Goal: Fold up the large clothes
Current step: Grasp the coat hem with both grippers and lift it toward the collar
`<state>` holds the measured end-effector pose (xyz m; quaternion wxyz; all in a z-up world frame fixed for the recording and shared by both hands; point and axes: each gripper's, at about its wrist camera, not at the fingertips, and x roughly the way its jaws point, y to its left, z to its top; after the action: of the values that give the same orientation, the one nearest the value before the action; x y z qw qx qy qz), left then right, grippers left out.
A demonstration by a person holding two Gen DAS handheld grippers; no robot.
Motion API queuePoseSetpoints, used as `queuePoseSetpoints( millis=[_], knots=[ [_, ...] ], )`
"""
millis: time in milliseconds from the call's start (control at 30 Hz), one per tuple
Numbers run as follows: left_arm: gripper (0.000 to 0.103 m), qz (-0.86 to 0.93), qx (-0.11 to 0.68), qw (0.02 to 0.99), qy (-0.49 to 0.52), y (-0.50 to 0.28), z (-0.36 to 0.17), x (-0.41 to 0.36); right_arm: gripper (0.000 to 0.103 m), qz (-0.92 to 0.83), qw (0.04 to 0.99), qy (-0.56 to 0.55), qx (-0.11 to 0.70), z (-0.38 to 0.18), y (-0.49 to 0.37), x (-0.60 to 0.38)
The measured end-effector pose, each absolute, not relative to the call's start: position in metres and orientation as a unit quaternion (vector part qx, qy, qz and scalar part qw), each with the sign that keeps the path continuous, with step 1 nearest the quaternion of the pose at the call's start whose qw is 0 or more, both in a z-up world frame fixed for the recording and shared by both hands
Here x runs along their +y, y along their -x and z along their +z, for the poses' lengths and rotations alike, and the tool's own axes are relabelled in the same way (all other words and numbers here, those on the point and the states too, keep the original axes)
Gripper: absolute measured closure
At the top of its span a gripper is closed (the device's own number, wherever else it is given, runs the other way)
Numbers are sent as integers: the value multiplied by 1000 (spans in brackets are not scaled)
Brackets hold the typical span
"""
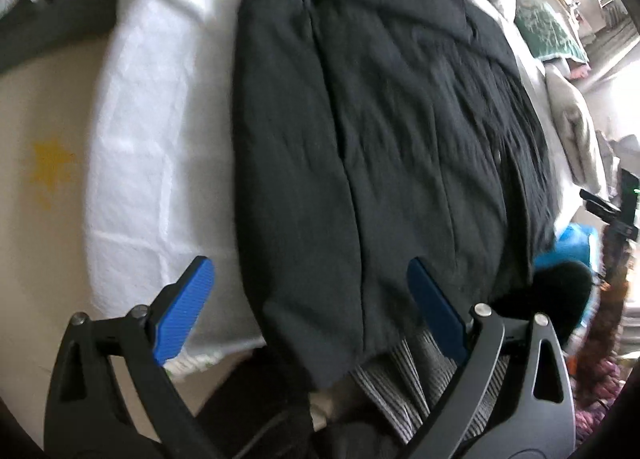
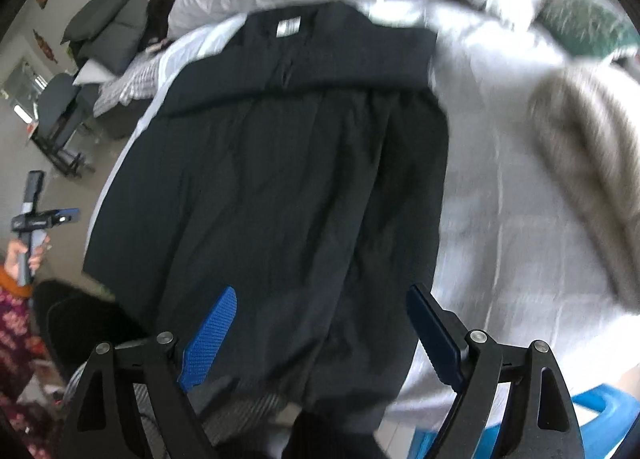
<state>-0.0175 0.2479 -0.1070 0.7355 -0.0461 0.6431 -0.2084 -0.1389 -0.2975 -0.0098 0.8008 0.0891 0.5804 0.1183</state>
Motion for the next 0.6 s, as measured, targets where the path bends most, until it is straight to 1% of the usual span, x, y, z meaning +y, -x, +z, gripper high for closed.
queuePoseSetpoints(
  millis=[100,167,300,400,467,567,600],
  knots=[
    [6,-223,680,695,69,16,-131,248,14,127,767,-119,617,-33,143,-309],
    [9,-244,695,669,102,14,-143,248,14,120,746,-138,641,-51,144,-318],
    [10,-263,698,656,119,15,-153,246,14,117,718,-174,664,-78,142,-332],
    [10,-273,699,652,113,20,-159,242,14,114,698,-191,681,-100,141,-335],
    [10,-277,700,650,107,22,-162,242,22,113,670,-222,700,-112,140,-339],
    [10,-287,703,641,110,27,-165,240,25,113,655,-242,707,-119,137,-342],
    [13,-290,704,639,111,26,-166,242,28,114,652,-239,711,-121,137,-341]
  ],
)
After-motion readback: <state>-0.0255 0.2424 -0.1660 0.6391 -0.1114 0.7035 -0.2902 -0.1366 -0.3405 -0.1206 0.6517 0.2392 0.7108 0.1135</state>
